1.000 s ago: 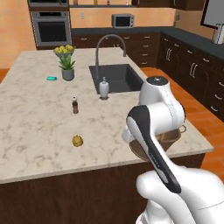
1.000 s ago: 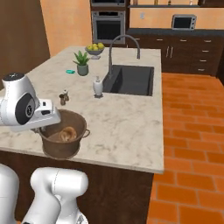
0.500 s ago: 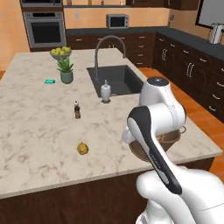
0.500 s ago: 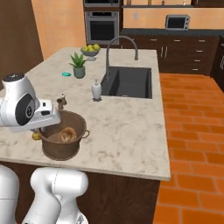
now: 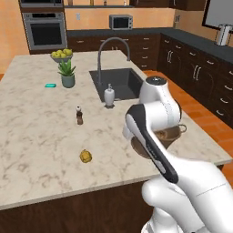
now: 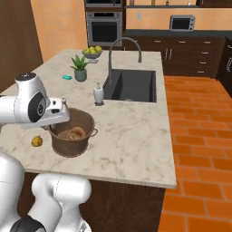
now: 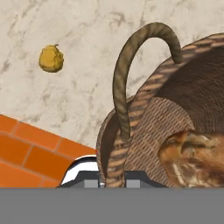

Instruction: Open the cabinet, pick up the bread from the cabinet and place it in the basket. Then move the basket to the dining counter.

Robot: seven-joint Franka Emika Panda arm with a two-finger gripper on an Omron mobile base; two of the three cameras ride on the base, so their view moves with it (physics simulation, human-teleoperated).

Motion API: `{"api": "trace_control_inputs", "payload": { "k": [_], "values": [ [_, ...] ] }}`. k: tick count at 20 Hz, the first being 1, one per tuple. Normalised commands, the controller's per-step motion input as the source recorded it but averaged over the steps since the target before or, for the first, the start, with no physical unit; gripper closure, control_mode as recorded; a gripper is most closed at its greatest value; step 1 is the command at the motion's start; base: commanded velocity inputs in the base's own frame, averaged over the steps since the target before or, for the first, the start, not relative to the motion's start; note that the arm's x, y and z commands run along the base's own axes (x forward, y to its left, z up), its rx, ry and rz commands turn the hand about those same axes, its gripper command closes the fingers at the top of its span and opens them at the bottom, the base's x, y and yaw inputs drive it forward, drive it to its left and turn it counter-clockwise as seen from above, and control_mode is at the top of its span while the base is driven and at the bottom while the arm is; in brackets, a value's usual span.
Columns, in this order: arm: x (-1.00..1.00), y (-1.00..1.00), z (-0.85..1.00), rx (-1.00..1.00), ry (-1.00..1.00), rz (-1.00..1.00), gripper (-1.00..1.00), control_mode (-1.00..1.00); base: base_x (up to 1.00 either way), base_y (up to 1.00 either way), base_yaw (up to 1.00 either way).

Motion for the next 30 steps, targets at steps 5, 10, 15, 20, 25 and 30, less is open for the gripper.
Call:
{"api": "trace_control_inputs", "payload": {
  "k": [5,10,15,20,25,30],
  "values": [
    [1.0,0.0,-0.27,-0.17,0.06,-0.01,1.0,-1.0,0.0,0.0,0.0],
    [0.74,0.0,-0.24,-0.02,0.0,0.0,1.0,-1.0,0.0,0.0,0.0],
    [0.4,-0.02,-0.4,0.0,0.02,0.0,1.0,-1.0,0.0,0.0,0.0],
    [0.29,0.0,-0.57,0.0,0.01,0.0,1.0,-1.0,0.0,0.0,0.0],
    [0.18,0.0,-0.61,0.0,0.0,0.0,1.0,-1.0,0.0,0.0,0.0],
    [0.16,0.0,-0.43,0.0,0.0,0.0,1.0,-1.0,0.0,0.0,0.0]
  ]
}}
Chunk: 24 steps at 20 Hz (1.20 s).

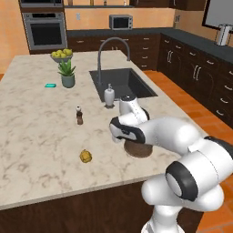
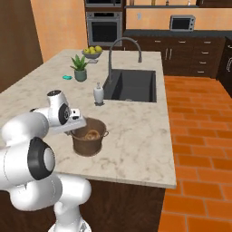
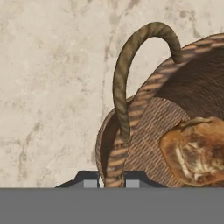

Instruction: Open the cabinet, pick up the bread from the cabinet and place it in the basket. Then move the basket to the dining counter.

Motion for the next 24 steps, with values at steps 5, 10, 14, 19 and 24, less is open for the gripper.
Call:
{"api": "trace_control_inputs", "payload": {
  "k": [5,10,14,19,24],
  "values": [
    [0.04,0.0,-0.2,0.0,0.03,0.0,-1.0,-1.0,0.0,0.0,0.0],
    [0.0,0.0,-0.12,0.0,0.04,0.0,-1.0,-1.0,0.0,0.0,0.0],
    [0.0,0.0,0.01,0.0,0.02,0.0,-1.0,-1.0,0.0,0.0,0.0],
    [-0.4,-0.02,0.44,0.01,-0.02,0.0,-1.0,-1.0,0.0,0.0,0.0],
    [-0.86,-0.03,0.98,0.09,-0.16,0.0,-1.0,-1.0,0.0,0.0,0.0]
  ]
}}
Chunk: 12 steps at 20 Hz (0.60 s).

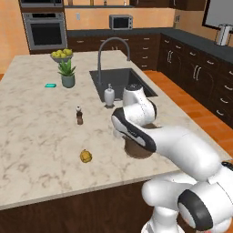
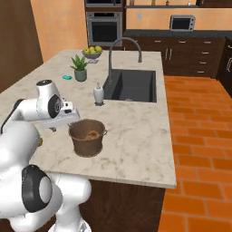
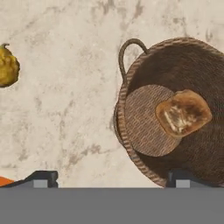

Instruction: Open the cabinet, pick up the bread from the cabinet and place it in the basket. Then move the basket to the dining counter.

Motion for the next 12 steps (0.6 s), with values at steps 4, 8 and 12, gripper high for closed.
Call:
{"api": "trace_control_inputs", "payload": {
  "k": [4,8,12],
  "values": [
    [-0.9,-0.38,0.92,0.22,-0.14,-0.03,-1.0,-1.0,0.0,0.0,0.0],
    [-0.59,-0.44,0.91,0.2,-0.07,-0.14,-1.0,-1.0,0.0,0.0,0.0],
    [-0.05,-0.61,0.71,0.11,0.06,-0.27,-1.0,-1.0,0.0,0.0,0.0]
  ]
}}
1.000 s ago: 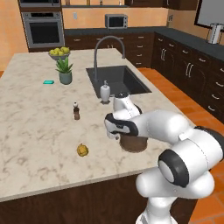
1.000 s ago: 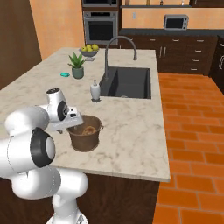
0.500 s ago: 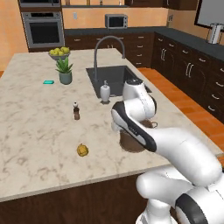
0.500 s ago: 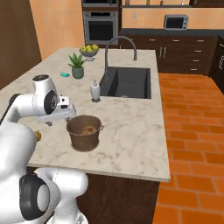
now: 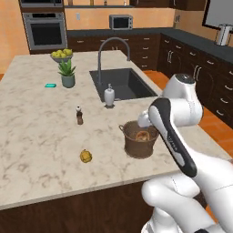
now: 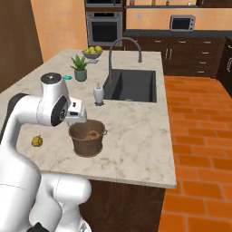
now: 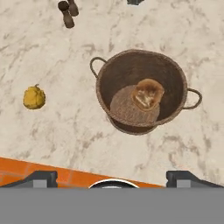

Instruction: Open the cabinet, pick up the bread from the cabinet and place it in the basket. Then move the basket to the dining counter.

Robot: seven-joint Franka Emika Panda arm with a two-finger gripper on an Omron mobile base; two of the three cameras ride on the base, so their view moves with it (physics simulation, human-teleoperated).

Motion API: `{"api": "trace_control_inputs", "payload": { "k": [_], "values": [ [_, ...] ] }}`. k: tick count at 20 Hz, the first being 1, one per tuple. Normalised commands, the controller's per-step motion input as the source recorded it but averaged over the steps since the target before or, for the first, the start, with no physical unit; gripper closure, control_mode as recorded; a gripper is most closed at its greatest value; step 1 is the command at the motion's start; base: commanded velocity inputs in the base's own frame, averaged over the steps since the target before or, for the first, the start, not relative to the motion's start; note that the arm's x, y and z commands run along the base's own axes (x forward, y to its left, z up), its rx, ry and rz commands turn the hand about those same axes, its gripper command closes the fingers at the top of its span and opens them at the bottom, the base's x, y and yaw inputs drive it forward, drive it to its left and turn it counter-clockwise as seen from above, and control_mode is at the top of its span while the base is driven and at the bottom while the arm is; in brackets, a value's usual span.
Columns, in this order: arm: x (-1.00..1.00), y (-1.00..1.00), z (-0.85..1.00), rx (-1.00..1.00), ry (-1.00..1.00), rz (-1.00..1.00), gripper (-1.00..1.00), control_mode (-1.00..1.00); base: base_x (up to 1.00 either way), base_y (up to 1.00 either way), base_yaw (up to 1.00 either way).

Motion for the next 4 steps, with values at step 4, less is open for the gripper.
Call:
{"api": "trace_control_inputs", "payload": {
  "k": [4],
  "values": [
    [-0.26,-0.5,0.47,0.08,0.11,-0.38,-1.0,-1.0,0.0,0.0,0.0]
  ]
}}
